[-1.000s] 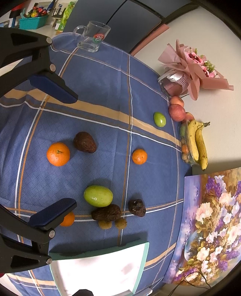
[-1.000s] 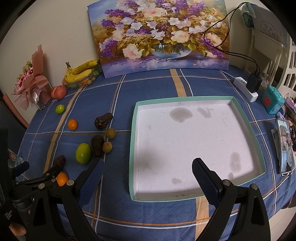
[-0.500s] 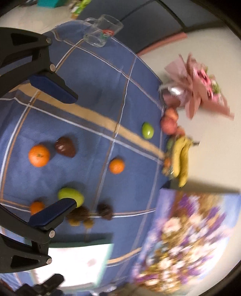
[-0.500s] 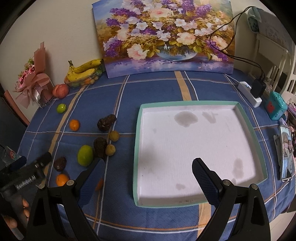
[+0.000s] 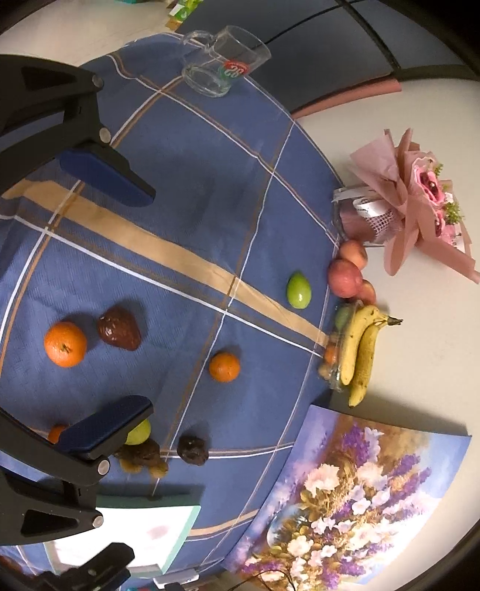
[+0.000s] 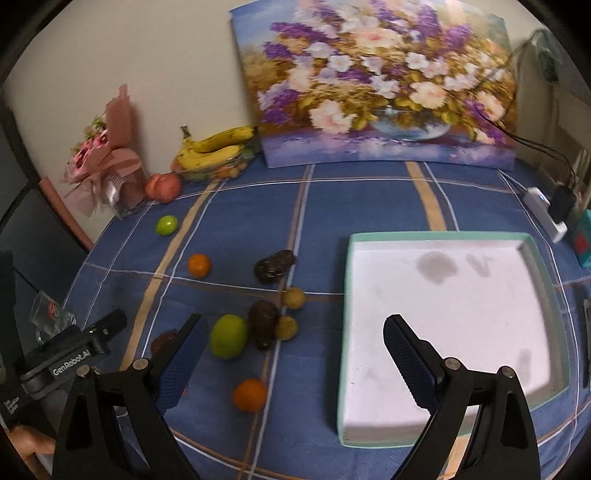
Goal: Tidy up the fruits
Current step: 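Grasp the brown avocado with the left gripper while the right gripper grasps a mandarin orange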
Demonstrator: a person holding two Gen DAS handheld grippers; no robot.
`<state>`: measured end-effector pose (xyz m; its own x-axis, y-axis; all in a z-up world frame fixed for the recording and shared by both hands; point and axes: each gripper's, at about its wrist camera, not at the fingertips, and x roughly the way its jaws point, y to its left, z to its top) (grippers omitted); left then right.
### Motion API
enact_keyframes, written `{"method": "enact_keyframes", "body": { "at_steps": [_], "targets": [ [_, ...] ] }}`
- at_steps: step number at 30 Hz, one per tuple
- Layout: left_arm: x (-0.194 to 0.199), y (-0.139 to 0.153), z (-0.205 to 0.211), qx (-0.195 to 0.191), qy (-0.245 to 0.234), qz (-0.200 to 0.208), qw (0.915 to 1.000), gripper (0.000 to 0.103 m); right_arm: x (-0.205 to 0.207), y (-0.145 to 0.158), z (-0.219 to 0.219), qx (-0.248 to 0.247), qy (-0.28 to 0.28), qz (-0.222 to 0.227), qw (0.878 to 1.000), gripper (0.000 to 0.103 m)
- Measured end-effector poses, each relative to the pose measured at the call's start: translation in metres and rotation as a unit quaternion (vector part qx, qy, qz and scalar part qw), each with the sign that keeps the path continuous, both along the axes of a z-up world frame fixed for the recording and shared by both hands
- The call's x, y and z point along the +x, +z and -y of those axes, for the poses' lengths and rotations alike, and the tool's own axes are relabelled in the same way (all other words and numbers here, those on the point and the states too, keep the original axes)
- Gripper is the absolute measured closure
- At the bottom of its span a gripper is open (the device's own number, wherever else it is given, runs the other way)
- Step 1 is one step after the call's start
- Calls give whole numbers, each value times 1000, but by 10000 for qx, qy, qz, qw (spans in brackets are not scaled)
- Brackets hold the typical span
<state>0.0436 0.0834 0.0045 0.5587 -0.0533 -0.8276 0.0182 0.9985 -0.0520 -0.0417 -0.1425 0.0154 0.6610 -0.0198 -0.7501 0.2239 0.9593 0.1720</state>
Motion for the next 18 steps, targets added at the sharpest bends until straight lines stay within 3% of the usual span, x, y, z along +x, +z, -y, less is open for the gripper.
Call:
{"method": "enact_keyframes", "body": {
  "at_steps": [4,7,10,18],
  "targets": [
    [6,2,-3,-140,-15,-91,9999,0,7,-2,-14,-23,194,-40,9998,9],
    [10,1,1,-117,-119,-139,9998,0,10,-2,-21,-72,304,-26,9995,24],
    [16,-5,8,-111,-270,-322,9991,6,14,-7,-29,-78,422,-125,9990,29],
    [33,-49,22,-193,-478,-1172,9918,16,31,-50,-44,175,694,-1044,9920,49]
  ]
}}
